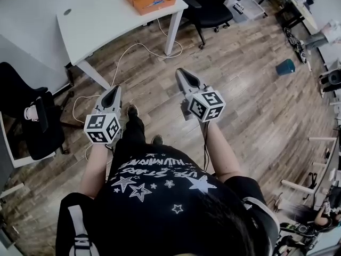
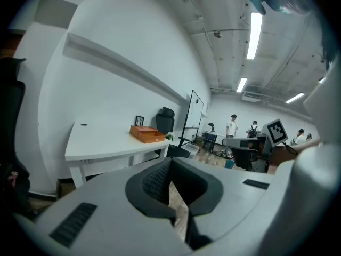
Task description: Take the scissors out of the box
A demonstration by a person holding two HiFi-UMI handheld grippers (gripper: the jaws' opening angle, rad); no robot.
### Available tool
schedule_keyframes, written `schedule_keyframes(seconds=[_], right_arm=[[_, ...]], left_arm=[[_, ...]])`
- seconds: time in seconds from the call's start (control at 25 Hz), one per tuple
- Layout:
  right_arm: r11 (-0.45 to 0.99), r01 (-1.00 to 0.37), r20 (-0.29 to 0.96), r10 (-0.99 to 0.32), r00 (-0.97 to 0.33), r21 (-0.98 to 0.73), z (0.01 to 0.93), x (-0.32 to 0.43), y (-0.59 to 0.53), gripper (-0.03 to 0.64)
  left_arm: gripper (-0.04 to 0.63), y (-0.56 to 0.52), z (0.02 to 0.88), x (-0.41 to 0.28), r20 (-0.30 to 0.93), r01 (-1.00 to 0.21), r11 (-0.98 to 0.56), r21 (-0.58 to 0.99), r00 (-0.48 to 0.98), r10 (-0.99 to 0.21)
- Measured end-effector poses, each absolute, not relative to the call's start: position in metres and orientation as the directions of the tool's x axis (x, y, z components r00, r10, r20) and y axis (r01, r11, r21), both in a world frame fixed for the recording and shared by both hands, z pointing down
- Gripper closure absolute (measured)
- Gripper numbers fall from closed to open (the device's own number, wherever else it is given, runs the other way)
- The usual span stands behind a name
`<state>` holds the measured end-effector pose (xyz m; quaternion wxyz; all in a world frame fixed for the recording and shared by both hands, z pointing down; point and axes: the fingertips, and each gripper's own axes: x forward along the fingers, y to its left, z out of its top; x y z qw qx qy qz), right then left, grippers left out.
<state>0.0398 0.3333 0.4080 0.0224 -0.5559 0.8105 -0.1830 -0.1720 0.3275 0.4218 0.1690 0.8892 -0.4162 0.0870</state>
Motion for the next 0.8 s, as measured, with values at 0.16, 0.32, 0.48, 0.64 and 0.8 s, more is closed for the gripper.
schedule_keyframes(seconds=[0.16,0.32,0.48,0.64,0.8], right_arm=[[0.276,-0.906,0.186,-0.919,-0.346,-0.320,0.416,0.052,0.306,0.566],[0.226,-0.924,0.218,-0.929,-0.300,-0.309,0.431,0.071,0.268,0.565],[0.193,-0.933,0.248,-0.930,-0.272,-0.303,0.439,0.089,0.218,0.565],[0.169,-0.940,0.263,-0.932,-0.251,-0.297,0.442,0.101,0.150,0.565],[0.163,-0.938,0.279,-0.927,-0.251,-0.306,0.445,0.100,0.086,0.565]], left_arm=[[0.577,0.296,0.432,-0.170,0.311,-0.768,-0.594,0.240,0.640,-0.702],[0.577,0.244,0.447,-0.153,0.317,-0.748,-0.613,0.254,0.663,-0.678],[0.577,0.180,0.452,-0.129,0.318,-0.719,-0.646,0.256,0.694,-0.646],[0.577,0.106,0.453,-0.109,0.319,-0.692,-0.674,0.258,0.720,-0.617],[0.577,0.036,0.453,-0.102,0.316,-0.678,-0.688,0.259,0.732,-0.603]])
